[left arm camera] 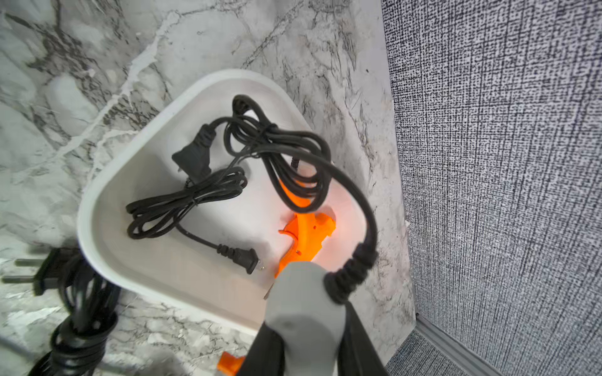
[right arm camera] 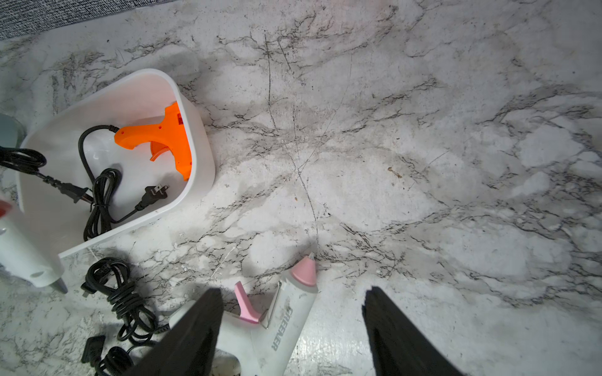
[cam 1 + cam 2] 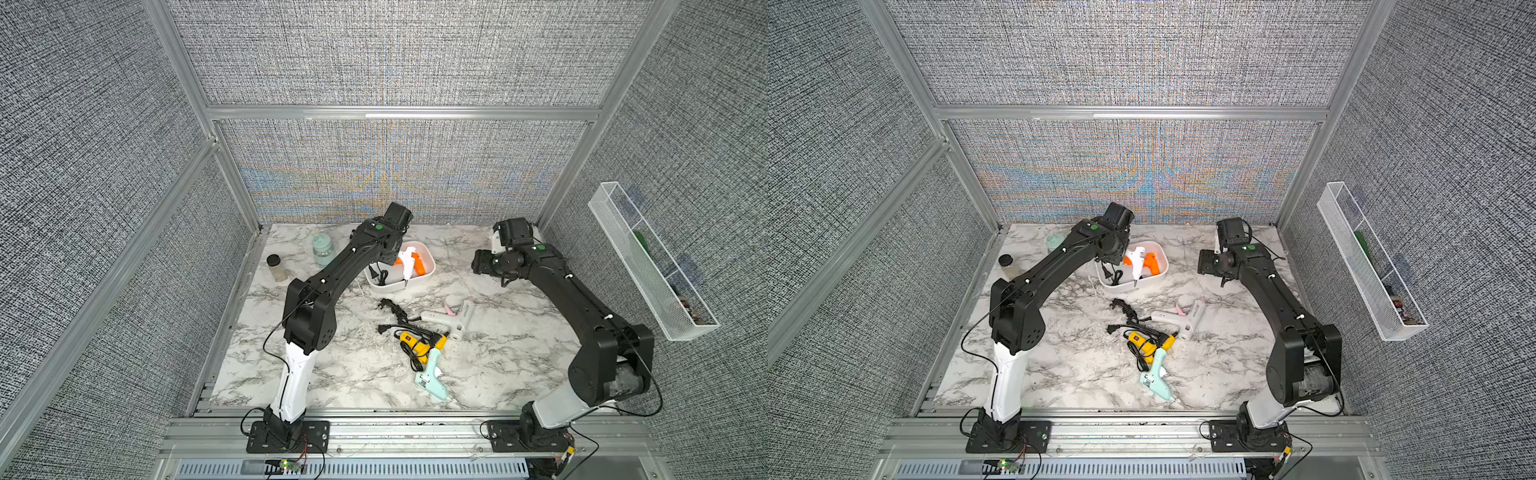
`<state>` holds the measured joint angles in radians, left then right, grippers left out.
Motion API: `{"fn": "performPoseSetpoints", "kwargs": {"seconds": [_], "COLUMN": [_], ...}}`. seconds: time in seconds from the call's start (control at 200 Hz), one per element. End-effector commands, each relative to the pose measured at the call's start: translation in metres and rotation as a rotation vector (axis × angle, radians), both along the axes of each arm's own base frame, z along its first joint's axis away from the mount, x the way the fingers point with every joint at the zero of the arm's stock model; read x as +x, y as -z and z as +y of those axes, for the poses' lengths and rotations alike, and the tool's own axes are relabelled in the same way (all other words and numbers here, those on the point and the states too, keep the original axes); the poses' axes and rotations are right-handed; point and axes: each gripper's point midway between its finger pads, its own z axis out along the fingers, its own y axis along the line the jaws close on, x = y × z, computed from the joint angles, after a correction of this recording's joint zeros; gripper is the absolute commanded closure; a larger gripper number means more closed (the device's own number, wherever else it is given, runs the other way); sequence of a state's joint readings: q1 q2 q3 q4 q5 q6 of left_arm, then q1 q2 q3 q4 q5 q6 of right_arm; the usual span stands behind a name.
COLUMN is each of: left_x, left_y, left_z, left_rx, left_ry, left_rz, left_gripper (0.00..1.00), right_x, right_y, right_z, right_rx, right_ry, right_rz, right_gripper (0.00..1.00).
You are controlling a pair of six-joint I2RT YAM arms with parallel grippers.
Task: Put the hot melt glue gun into the storage box
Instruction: Place the hot melt adhesive gun in the storage box.
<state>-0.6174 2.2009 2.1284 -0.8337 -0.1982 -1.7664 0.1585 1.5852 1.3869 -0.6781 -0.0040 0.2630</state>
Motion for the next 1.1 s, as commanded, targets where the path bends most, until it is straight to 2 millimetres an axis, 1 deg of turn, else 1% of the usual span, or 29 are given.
{"fn": "performPoseSetpoints", "kwargs": {"seconds": [0.0,0.215,0.4,0.536,0.706,0.861,0.981,1.096], "left_x": [0.006,0.015,0.03,0.037,0.04,0.042,0.043,0.045], "left_y": [0.008,0.03,0.035,0.045,0.063,0.069,0.069,0.077], "left_z": [-0.008,-0.018,-0.024,-0.028,-0.021,-0.011,-0.014,-0.018], "left_rx": [-0.058,-0.114,-0.155,-0.206,-0.254,-0.307,-0.358,-0.391], "left_ry": [-0.035,-0.084,-0.124,-0.161,-0.214,-0.267,-0.284,-0.296], "left_rz": [0.015,0.055,0.052,0.073,0.11,0.116,0.116,0.137], "left_gripper": [1.0,1.0,1.0,1.0,1.0,1.0,1.0,1.0], "right_x": [0.0,-0.001,-0.002,-0.004,-0.005,-0.005,-0.004,-0.002], "right_y": [-0.004,-0.005,-0.008,-0.007,-0.007,-0.007,-0.007,-0.007], "right_z": [-0.003,-0.007,-0.011,-0.013,-0.015,-0.018,-0.018,-0.018], "right_rx": [-0.007,-0.014,-0.017,-0.019,-0.021,-0.023,-0.02,-0.017], "right_ry": [-0.003,-0.002,0.002,0.007,0.008,0.016,0.017,0.018], "right_rz": [-0.013,-0.01,-0.012,-0.01,-0.01,-0.01,-0.012,-0.013], "right_gripper": [0.26,0.26,0.26,0.26,0.26,0.26,0.26,0.26]}}
